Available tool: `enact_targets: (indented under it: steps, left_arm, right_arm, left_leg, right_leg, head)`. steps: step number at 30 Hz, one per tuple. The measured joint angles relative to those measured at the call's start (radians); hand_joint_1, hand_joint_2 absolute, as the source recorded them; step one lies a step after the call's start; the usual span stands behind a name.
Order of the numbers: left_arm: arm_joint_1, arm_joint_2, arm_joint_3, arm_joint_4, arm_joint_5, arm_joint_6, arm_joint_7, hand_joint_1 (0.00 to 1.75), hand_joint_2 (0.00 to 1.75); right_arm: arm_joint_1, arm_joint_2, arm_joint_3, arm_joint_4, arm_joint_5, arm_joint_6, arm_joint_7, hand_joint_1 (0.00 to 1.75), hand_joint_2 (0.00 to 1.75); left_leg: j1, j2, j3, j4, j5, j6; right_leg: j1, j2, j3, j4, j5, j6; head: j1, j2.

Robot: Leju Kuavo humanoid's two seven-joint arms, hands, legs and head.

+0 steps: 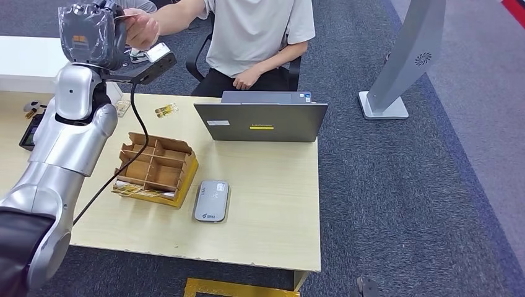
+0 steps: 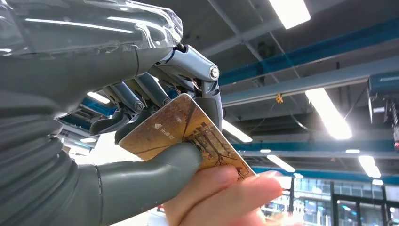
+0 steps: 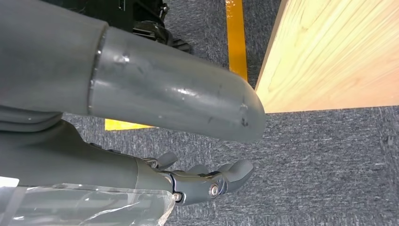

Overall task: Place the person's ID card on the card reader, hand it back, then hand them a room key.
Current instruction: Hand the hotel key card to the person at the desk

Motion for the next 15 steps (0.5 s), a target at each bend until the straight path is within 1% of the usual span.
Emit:
enact_targets:
  steps: [2, 6, 15]
  left_arm:
    - [-0.004, 0.000, 0.000, 0.019, 0.001, 0.000, 0.000, 1.75, 1.75]
    - [-0.014, 0.000, 0.000, 0.056, 0.009, 0.000, 0.000, 0.00, 1.75]
    - [-0.030, 0.001, 0.000, 0.099, 0.019, 0.001, 0.000, 0.00, 1.75]
  right_arm:
    - [-0.001, 0.000, 0.001, 0.000, 0.000, 0.000, 0.000, 0.00, 0.00]
    - [-0.001, 0.000, 0.002, 0.000, -0.001, -0.001, 0.002, 0.00, 0.00]
    - [-0.002, 0.000, 0.007, 0.000, -0.002, -0.001, 0.008, 0.00, 0.00]
  left_leg:
    - [0.000, 0.000, 0.000, 0.000, 0.000, 0.000]
    - [0.000, 0.000, 0.000, 0.000, 0.000, 0.000]
    - [0.000, 0.000, 0.000, 0.000, 0.000, 0.000]
  right_leg:
    - [0.000, 0.000, 0.000, 0.000, 0.000, 0.000]
    - [0.000, 0.000, 0.000, 0.000, 0.000, 0.000]
    - [0.000, 0.000, 0.000, 0.000, 0.000, 0.000]
  head:
    - [0.000, 0.000]
    - [0.000, 0.000]
    - [0.000, 0.000]
